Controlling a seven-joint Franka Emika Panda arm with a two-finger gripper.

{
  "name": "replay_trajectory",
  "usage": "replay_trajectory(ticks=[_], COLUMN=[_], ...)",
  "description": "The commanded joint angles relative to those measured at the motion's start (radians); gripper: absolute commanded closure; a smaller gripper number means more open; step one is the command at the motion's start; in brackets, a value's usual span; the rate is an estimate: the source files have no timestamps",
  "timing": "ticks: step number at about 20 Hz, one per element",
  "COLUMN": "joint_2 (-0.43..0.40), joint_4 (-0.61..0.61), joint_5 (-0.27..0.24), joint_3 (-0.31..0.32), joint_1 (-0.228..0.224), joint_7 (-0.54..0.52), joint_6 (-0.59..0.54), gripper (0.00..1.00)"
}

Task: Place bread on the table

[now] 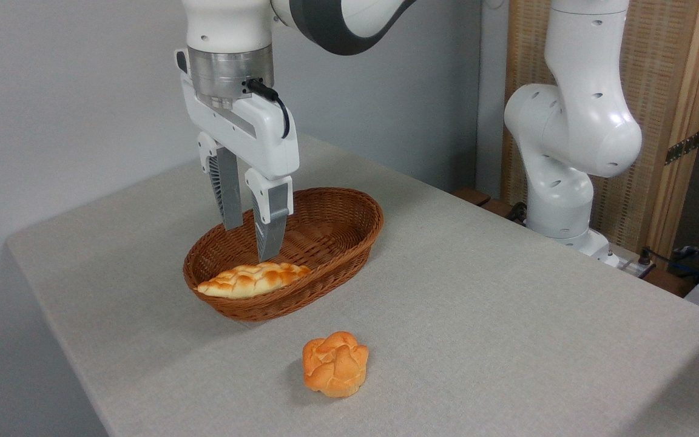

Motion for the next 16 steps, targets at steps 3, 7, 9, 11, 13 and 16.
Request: replay_trajectory(ticks=[3, 7, 9, 11, 13, 16], joint_2=[-0.004, -0.005, -0.005, -0.005, -0.005, 0.001], joint_4=[0.008, 0.007, 0.007, 0.005, 0.002, -0.009], joint_5=[0.001, 0.001, 0.001, 0.0, -0.002, -0.002], joint_3=[-0.006, -0.005, -0.006, -0.006, -0.008, -0.016], joint_1=[0.013, 0.013, 0.013, 0.013, 0.012, 0.01], joint_7=[-0.009, -0.009, -0.011, -0.009, -0.009, -0.005], joint_6=[-0.022, -0.023, -0.023, -0.022, -0.019, -0.002], gripper=[0.0, 0.0, 0.0, 0.0, 0.0, 0.0])
